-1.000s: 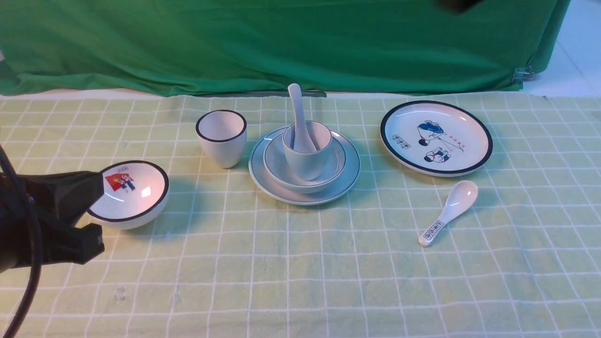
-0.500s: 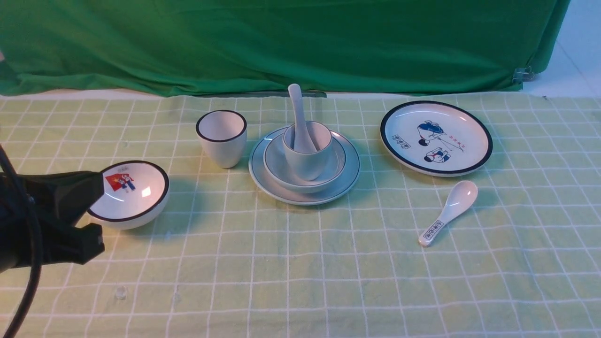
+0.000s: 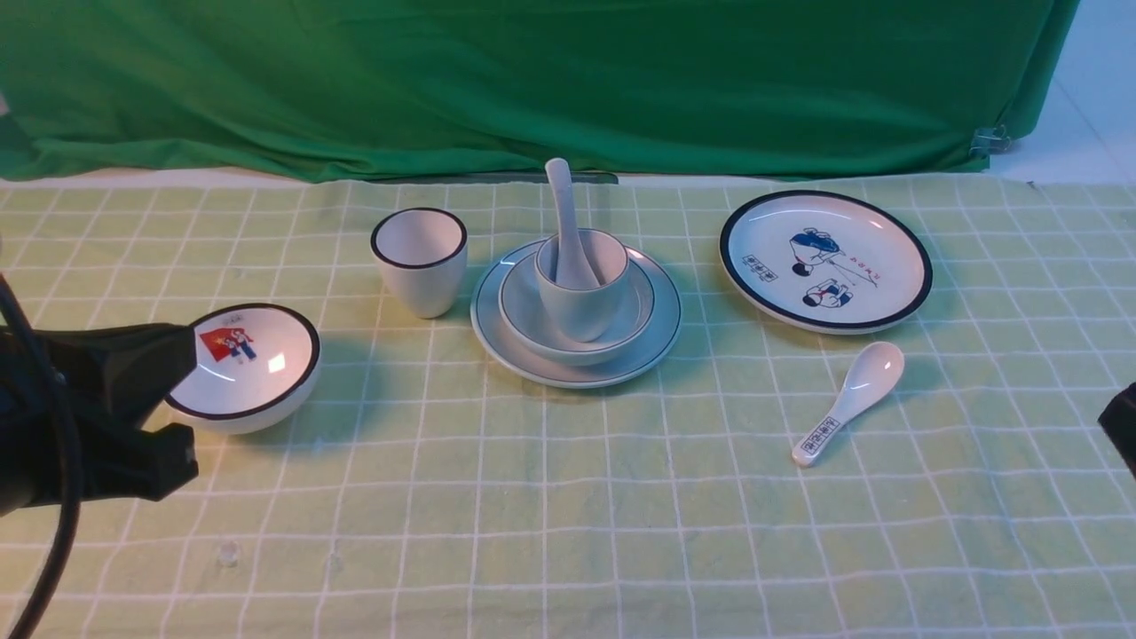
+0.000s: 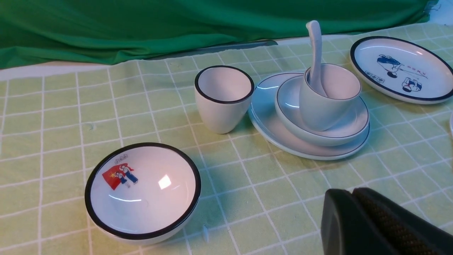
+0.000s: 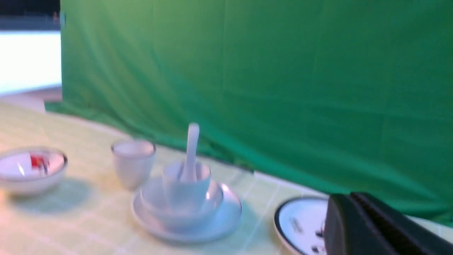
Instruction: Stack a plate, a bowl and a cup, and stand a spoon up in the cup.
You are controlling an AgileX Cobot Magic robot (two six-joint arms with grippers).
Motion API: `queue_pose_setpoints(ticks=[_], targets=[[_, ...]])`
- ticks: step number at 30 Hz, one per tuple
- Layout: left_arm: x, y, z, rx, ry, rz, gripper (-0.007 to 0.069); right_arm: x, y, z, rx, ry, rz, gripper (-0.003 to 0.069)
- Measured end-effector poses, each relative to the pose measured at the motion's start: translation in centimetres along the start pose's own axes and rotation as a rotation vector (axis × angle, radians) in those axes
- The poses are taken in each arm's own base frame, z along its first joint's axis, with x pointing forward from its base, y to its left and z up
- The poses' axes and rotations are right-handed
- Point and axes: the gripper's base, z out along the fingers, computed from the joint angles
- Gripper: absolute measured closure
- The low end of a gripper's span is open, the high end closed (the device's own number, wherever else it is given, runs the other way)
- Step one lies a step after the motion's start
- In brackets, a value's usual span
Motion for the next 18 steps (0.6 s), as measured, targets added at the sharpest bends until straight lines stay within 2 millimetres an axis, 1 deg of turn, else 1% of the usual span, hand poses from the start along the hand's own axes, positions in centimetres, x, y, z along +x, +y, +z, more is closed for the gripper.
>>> queue_pose_setpoints(ticks=[6, 10, 14, 18], targets=[[0.0, 0.0, 0.0, 0.000, 0.000, 0.001, 0.0610, 1.8, 0.1, -0.1, -0.003, 0.042, -0.019, 0.0611], [0.0, 0.0, 0.0, 0.000, 0.000, 0.001, 0.0610, 3.7, 0.1, -0.8, 0.023, -0.038, -0.036, 0.0603], [0.0, 0.0, 0.0, 0.000, -0.001, 0.001, 0.0610, 3.8, -0.6, -1.9, 0.119, -0.106, -0.039, 0.0601], [0.0, 0.0, 0.0, 0.000, -0.001, 0.001, 0.0610, 3.5, -1.4, -3.3, 0.260, -0.165, -0.048, 0.0605]])
